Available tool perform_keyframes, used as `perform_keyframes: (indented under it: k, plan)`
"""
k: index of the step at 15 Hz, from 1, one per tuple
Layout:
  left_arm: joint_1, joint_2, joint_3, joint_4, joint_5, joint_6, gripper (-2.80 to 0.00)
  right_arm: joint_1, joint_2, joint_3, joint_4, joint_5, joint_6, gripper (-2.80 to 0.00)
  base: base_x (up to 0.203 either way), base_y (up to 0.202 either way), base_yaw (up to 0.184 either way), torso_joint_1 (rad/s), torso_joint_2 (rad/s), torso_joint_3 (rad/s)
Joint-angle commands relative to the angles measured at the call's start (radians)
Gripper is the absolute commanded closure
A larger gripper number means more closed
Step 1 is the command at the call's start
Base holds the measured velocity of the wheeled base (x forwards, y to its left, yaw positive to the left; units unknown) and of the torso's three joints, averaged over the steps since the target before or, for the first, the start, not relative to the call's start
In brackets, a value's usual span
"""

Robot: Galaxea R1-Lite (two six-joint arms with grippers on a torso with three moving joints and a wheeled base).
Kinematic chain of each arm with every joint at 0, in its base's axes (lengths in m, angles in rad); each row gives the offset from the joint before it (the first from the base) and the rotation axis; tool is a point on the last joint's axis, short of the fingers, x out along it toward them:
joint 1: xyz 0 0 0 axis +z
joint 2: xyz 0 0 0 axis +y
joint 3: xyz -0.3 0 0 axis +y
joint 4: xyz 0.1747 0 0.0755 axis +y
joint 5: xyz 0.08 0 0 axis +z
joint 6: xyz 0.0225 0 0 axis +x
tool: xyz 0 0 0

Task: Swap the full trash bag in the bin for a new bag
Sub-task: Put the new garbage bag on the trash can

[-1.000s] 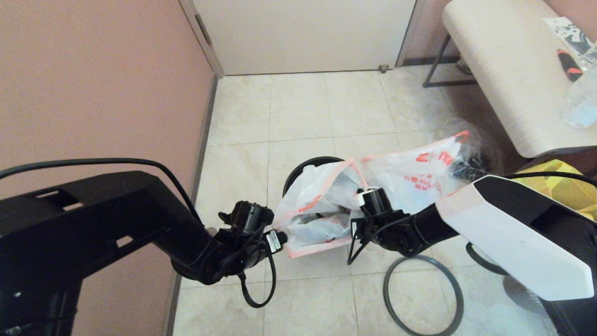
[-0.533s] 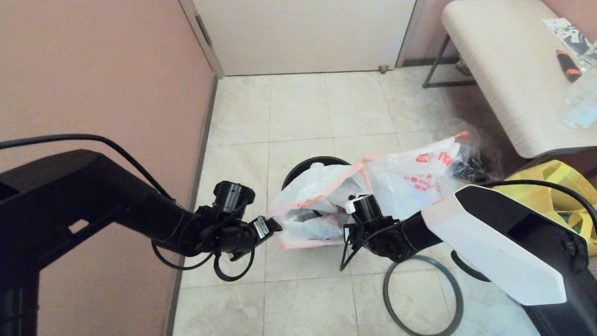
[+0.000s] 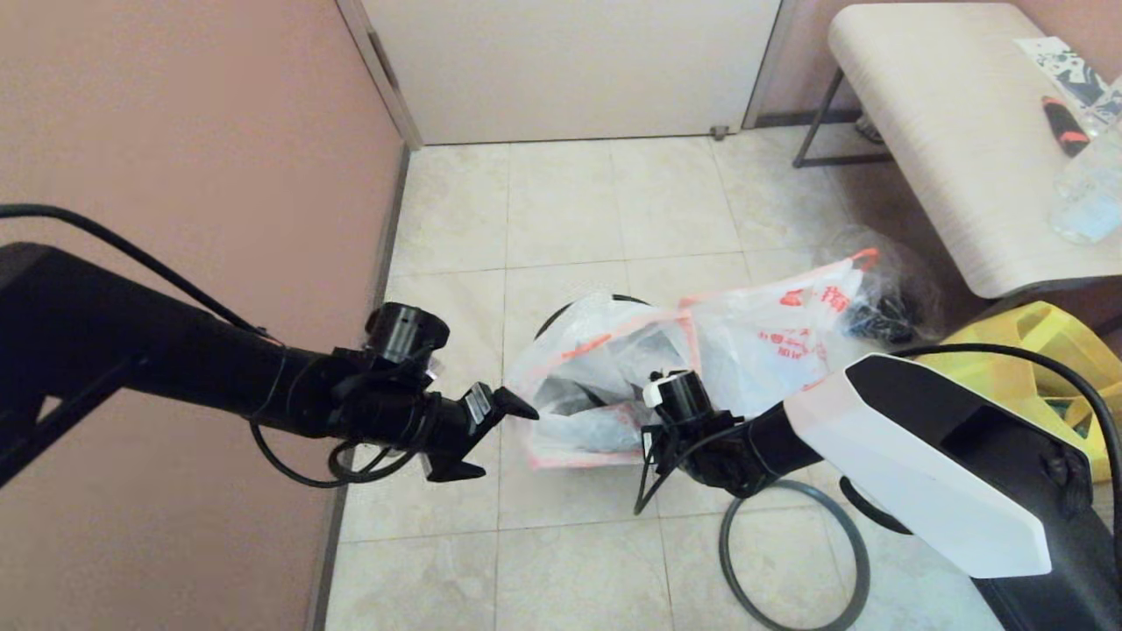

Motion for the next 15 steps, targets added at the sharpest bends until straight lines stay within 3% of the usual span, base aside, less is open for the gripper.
perform_keyframes:
  k: [1, 4, 7, 8, 10, 15]
  plan:
    - [0.019, -0.041, -0.003, 0.003, -0.035, -0.007, -2.80, 0.001, 0.021, -0.002, 0.000, -0.004, 0.000, 0.00, 0.000, 0.000, 0.000, 0.000, 0.00, 0.000]
    - [0.022, -0.068, 0.004, 0.005, -0.060, -0.010, -2.80, 0.001, 0.019, -0.002, -0.002, -0.004, -0.005, 0.00, 0.000, 0.000, 0.000, 0.000, 0.00, 0.000]
    - [-0.051, -0.108, 0.008, 0.089, -0.055, -0.011, -2.80, 0.001, 0.013, -0.002, -0.003, -0.004, -0.005, 0.00, 0.000, 0.000, 0.000, 0.000, 0.00, 0.000]
    - [-0.085, -0.115, 0.009, 0.121, -0.039, -0.011, -2.80, 0.001, 0.011, -0.002, -0.003, -0.004, -0.005, 0.00, 0.000, 0.000, 0.000, 0.000, 0.00, 0.000]
    - [-0.146, -0.096, 0.005, 0.130, 0.055, -0.055, -2.80, -0.001, 0.010, -0.001, -0.003, -0.004, -0.003, 0.00, 0.000, 0.000, 0.000, 0.000, 0.00, 0.000]
    - [-0.170, 0.044, -0.060, 0.092, 0.169, -0.065, -2.80, -0.002, 0.004, -0.002, -0.004, -0.004, -0.002, 0.00, 0.000, 0.000, 0.000, 0.000, 0.00, 0.000]
